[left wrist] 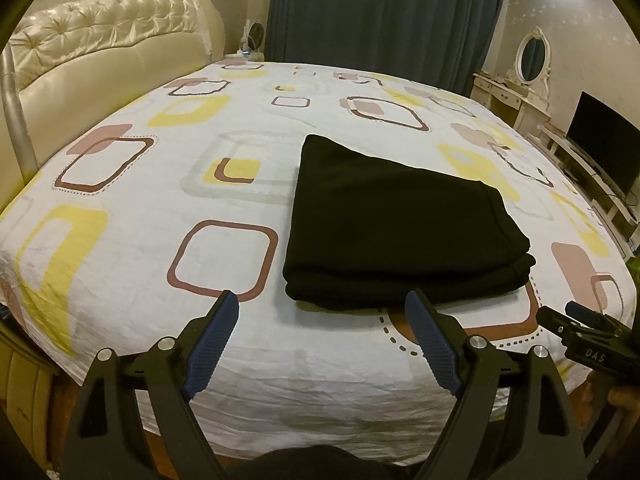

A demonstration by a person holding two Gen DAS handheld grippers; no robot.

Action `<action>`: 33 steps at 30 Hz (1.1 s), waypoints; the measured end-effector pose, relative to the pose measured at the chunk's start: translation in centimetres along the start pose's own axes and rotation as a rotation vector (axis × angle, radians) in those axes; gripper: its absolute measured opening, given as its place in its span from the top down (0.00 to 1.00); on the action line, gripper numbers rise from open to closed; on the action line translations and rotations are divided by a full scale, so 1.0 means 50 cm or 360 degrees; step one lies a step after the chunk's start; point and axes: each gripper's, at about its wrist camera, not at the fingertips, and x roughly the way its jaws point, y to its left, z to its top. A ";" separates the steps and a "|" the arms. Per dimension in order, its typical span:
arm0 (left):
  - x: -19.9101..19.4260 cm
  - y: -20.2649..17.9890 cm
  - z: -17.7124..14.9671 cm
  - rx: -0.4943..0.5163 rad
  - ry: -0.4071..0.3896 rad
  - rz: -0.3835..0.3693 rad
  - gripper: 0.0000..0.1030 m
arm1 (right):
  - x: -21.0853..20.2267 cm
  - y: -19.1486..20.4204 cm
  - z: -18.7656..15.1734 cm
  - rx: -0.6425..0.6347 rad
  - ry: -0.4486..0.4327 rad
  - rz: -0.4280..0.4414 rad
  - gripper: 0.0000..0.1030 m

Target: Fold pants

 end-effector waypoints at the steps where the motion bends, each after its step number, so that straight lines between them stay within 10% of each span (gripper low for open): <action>1: 0.000 -0.002 -0.001 0.0004 -0.0001 -0.0001 0.18 | 0.000 0.000 -0.001 0.0000 0.0000 0.0000 0.09; 33: -0.005 -0.013 0.000 0.0037 -0.0018 0.0053 0.17 | 0.007 0.017 -0.013 -0.0006 0.0030 0.0013 0.09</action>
